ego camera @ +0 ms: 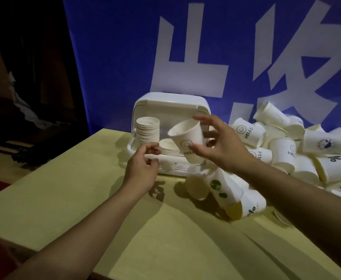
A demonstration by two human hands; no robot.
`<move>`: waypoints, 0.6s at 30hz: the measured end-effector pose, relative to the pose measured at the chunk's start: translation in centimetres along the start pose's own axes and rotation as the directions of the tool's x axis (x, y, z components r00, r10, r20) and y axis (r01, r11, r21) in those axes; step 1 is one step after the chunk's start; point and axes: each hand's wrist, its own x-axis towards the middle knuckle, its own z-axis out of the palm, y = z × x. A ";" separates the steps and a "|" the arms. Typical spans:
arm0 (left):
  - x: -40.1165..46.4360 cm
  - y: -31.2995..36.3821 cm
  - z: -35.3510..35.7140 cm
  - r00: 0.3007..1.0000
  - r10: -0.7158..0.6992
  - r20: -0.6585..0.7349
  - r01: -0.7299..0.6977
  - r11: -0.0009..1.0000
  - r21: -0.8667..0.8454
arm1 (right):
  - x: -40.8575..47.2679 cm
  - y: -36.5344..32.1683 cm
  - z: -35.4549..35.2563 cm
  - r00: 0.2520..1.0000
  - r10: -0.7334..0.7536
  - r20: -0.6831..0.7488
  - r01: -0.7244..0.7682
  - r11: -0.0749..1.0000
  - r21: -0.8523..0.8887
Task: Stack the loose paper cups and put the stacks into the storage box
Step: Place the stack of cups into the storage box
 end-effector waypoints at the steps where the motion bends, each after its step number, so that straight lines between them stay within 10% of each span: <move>1: 0.7 0.2 0.0 1.000 0.003 -0.026 -0.003 1.000 0.002 | 1.8 0.0 0.5 0.999 0.010 -0.048 -0.008 1.000 0.027; 10: 5.7 -1.5 -0.1 0.935 0.072 -0.347 -0.063 0.997 0.035 | 12.7 -0.1 6.3 0.971 0.008 -0.238 0.032 0.987 0.160; 18: 8.1 -3.2 -0.3 0.958 0.125 -0.257 -0.069 0.974 0.216 | 13.8 1.8 10.7 0.996 0.057 -0.068 -0.050 0.994 0.094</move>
